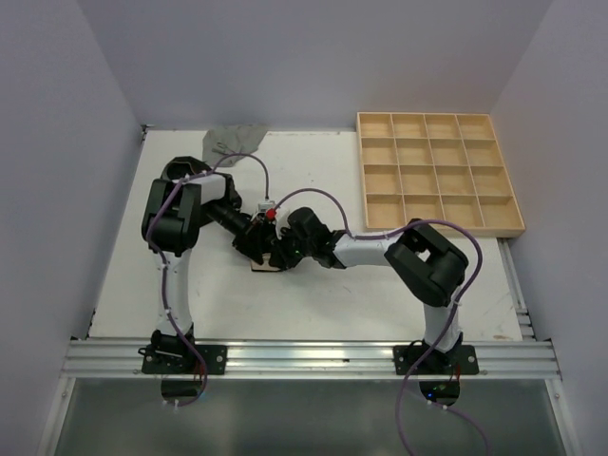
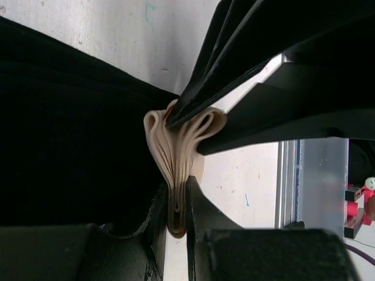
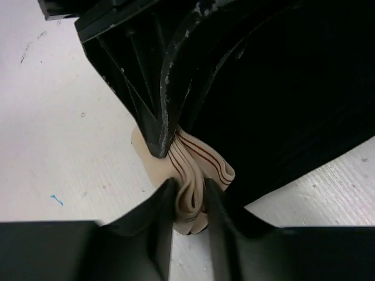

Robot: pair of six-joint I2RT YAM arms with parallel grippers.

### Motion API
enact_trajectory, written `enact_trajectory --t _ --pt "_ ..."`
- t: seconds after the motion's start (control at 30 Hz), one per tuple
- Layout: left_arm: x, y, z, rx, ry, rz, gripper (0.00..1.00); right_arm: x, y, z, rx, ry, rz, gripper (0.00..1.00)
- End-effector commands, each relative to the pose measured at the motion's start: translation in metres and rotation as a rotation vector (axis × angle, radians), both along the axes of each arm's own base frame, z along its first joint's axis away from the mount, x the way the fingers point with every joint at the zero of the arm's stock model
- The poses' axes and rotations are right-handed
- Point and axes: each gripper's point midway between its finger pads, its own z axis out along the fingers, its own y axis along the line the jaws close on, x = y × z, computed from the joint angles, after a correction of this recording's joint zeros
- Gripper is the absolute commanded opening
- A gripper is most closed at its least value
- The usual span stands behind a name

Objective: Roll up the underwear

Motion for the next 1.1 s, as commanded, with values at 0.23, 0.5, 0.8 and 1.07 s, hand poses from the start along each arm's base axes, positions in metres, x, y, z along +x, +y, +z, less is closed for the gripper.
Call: enact_trajectory --t 0.23,0.5,0.8,1.07 --pt "0.036 0.005 0.04 -0.095 -0.391 0.048 0.37 -0.002 -0.003 -0.029 -0.044 0.122 -0.028 0.01" --pt "0.024 0.054 0.082 -0.031 -0.825 0.075 0.5 0.002 -0.011 -0.044 -0.035 0.231 -0.071 0.0" --pt "-0.022 0.04 0.059 0.028 -1.314 -0.15 0.55 -0.002 -0.011 -0.065 -0.018 0.36 -0.076 0.0" --pt "-0.016 0.017 0.037 0.058 -1.481 -0.237 0.57 -0.003 -0.01 -0.074 -0.034 0.397 -0.068 0.0"
